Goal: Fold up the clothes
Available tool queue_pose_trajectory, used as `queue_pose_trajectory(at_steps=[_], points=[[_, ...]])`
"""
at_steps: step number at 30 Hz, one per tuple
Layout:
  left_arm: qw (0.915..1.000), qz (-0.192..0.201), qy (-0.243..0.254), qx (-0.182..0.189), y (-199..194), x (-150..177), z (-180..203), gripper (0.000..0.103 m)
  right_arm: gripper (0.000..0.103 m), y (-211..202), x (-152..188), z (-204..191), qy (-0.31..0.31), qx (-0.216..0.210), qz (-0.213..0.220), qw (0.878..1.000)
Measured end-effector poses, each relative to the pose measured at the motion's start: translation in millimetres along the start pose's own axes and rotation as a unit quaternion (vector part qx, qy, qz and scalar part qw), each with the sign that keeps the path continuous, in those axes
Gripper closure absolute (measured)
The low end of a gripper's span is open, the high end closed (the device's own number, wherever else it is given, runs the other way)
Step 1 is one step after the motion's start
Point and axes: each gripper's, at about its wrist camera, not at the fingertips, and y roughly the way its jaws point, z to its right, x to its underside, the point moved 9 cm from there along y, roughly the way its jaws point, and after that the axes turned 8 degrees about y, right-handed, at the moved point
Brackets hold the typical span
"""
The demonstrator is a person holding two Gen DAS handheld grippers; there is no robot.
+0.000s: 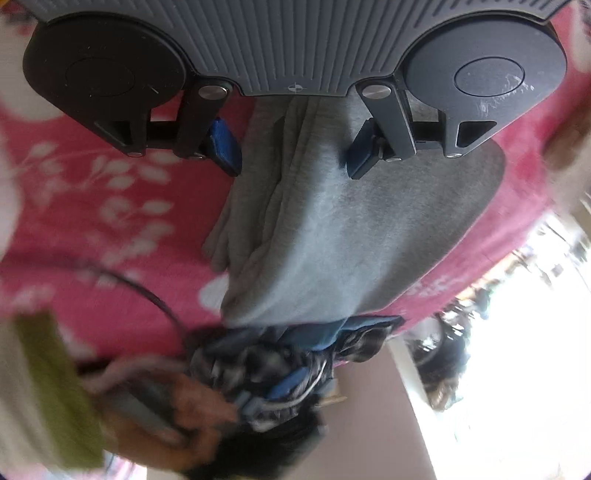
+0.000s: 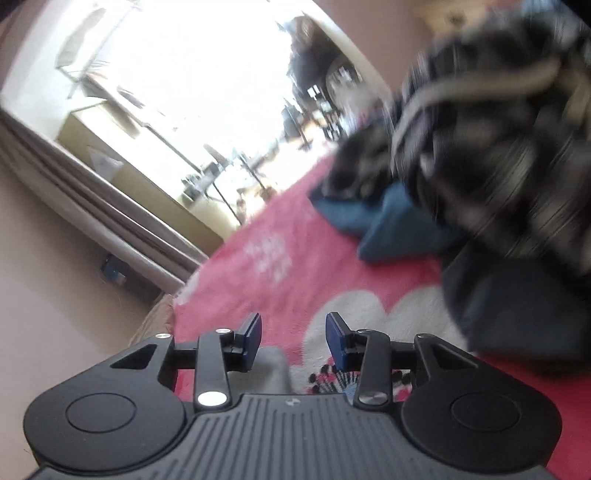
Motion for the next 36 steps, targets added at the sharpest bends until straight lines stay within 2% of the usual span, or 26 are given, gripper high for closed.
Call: queue_pose_trajectory(at_steps=[2, 4, 6, 8, 12, 14, 15, 19, 23, 25, 29, 31, 33, 35, 36], points=[[0.9978, 0.033, -0.031, 0.048, -20, -9, -11, 0.04, 0.066, -30, 16, -9, -0.036, 0.018, 0.008, 0.999], [0.991, 0.067, -0.064, 0.096, -39, -19, -26, 0.04, 0.069, -52, 34, -18, -0.077, 0.035, 0.008, 0.996], [0.9857, 0.085, -0.093, 0.111, -43, -28, -45, 0.039, 0.071, -68, 54, -29, -0.109, 0.042, 0.006, 0.993], [0.9888, 0.081, -0.1, 0.075, -30, -33, -67, 0.039, 0.072, -75, 77, -44, -0.136, 0.041, -0.008, 0.99], [0.9943, 0.026, -0.103, -0.012, 28, -22, -108, 0.04, 0.072, -57, 126, -53, -0.158, 0.048, -0.057, 0.985], [0.9946, -0.019, -0.098, -0.031, 59, -6, -120, 0.04, 0.072, -38, 149, -36, -0.171, 0.092, -0.072, 0.978], [0.9938, -0.037, -0.098, -0.037, 68, 3, -123, 0.04, 0.072, -35, 154, -30, -0.169, 0.1, -0.065, 0.978], [0.9932, -0.032, -0.108, -0.031, 63, -2, -125, 0.04, 0.072, -41, 150, -35, -0.184, 0.121, -0.052, 0.974], [0.9924, 0.026, -0.12, 0.005, 43, -36, -124, 0.04, 0.072, -65, 130, -43, -0.171, 0.122, 0.015, 0.978], [0.9932, 0.034, -0.109, 0.022, 52, -56, -118, 0.04, 0.071, -71, 124, -39, -0.147, 0.122, 0.035, 0.981], [0.9925, 0.012, -0.115, 0.041, 108, -86, -114, 0.04, 0.07, -54, 130, -20, -0.132, 0.14, 0.021, 0.981], [0.9882, -0.026, -0.145, 0.042, 140, -85, -124, 0.04, 0.07, -45, 137, -10, -0.123, 0.147, 0.002, 0.982], [0.9811, -0.064, -0.182, 0.017, 164, -73, -139, 0.039, 0.07, -39, 144, -3, -0.104, 0.141, -0.012, 0.984], [0.9671, -0.082, -0.238, 0.032, 176, -61, -153, 0.036, 0.07, -36, 148, 1, -0.104, 0.14, -0.019, 0.984], [0.9633, -0.083, -0.253, 0.033, 173, -61, -158, 0.037, 0.07, -36, 150, 3, -0.107, 0.141, -0.021, 0.984]])
